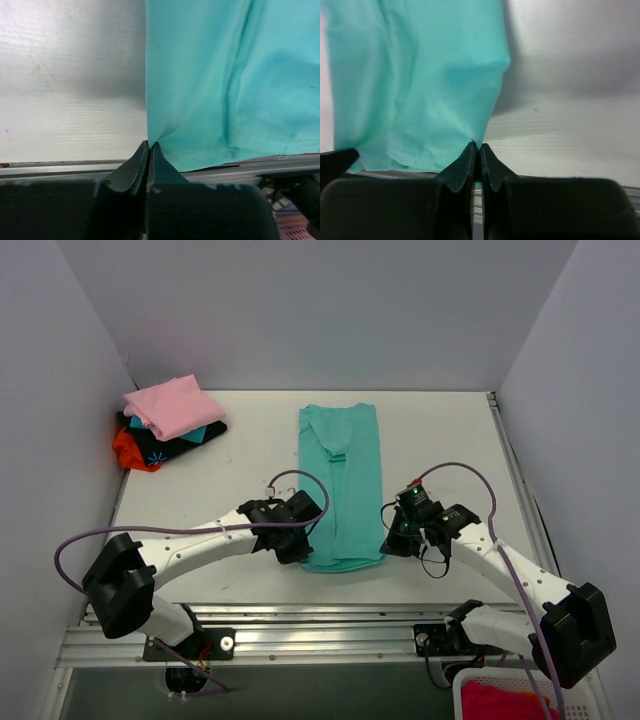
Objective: Fold and stack the t-shirts
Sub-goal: Fold the tshirt
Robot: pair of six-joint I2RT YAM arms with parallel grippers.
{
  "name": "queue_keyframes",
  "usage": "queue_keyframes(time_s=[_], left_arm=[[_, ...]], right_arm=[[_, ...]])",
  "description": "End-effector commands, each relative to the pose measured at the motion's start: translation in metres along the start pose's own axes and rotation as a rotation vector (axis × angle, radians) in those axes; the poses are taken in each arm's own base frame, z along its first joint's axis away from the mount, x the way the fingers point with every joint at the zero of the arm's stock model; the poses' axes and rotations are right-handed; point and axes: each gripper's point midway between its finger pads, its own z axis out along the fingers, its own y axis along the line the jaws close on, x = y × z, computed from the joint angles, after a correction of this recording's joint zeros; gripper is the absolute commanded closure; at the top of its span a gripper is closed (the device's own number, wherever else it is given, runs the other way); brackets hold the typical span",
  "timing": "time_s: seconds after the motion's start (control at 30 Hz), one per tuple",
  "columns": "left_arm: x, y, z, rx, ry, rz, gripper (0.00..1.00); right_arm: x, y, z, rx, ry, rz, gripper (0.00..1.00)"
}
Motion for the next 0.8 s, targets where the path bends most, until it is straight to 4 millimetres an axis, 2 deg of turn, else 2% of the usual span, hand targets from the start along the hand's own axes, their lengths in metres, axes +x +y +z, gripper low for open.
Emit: queue_keyframes(time_s=[0.0, 0.07, 0.1, 0.13, 0.17, 0.2, 0.33, 0.4, 0.43, 0.47, 0.5, 0.53, 0.6, 0.63, 0.7, 0.77], left_arm=[[-0.033, -0.009, -0.039, 0.030, -0.063, -0.007, 0.98], [-0.051, -0.016, -0.050, 0.061, -0.075, -0.027, 0.98], [-0.057, -0.016, -0.052, 0.057, -0.075, -0.035, 0.98], [-0.063, -0.017, -0.055, 0.066, -0.079, -0.028, 0.98], [-0.079, -0.021, -0.061, 0.084, -0.096, -0.054, 0.98], [-0.084, -0.022, -0.062, 0.091, -0.090, -0.058, 0.98], [-0.117, -0.030, -0.067, 0.130, -0.108, -0.056, 0.98], [-0.130, -0.032, -0.059, 0.124, -0.099, -0.055, 0.98], [-0.146, -0.034, -0.063, 0.138, -0.118, -0.053, 0.98], [-0.152, -0.037, -0.061, 0.147, -0.108, -0.050, 0.98], [-0.158, -0.037, -0.051, 0.130, -0.095, -0.046, 0.98], [-0.174, -0.040, -0.054, 0.144, -0.117, -0.042, 0.98], [-0.184, -0.045, -0.042, 0.144, -0.095, -0.033, 0.98], [-0.199, -0.052, -0.047, 0.167, -0.120, -0.022, 0.98], [-0.207, -0.056, -0.036, 0.167, -0.103, -0.012, 0.98], [-0.223, -0.064, -0.039, 0.193, -0.123, -0.004, 0.98]], right_arm=[[-0.026, 0.017, -0.024, 0.018, -0.063, -0.032, 1.00], [-0.036, 0.025, -0.025, 0.024, -0.068, -0.042, 1.00], [-0.046, 0.038, -0.031, 0.001, -0.088, -0.044, 1.00], [-0.051, 0.042, -0.032, -0.002, -0.094, -0.045, 1.00], [-0.055, 0.044, -0.029, 0.008, -0.086, -0.054, 1.00], [-0.064, 0.054, -0.033, -0.008, -0.104, -0.060, 1.00], [-0.084, 0.067, -0.029, -0.002, -0.123, -0.079, 1.00], [-0.092, 0.067, -0.022, 0.018, -0.122, -0.086, 1.00], [-0.096, 0.068, -0.021, 0.022, -0.126, -0.088, 1.00], [-0.104, 0.070, -0.017, 0.031, -0.129, -0.085, 1.00], [-0.108, 0.071, -0.015, 0.034, -0.131, -0.090, 1.00], [-0.114, 0.072, -0.012, 0.033, -0.139, -0.088, 1.00], [-0.127, 0.076, -0.004, 0.043, -0.142, -0.080, 1.00], [-0.132, 0.078, -0.002, 0.042, -0.145, -0.087, 1.00], [-0.143, 0.080, 0.007, 0.055, -0.143, -0.082, 1.00], [-0.151, 0.080, 0.018, 0.073, -0.133, -0.083, 1.00]])
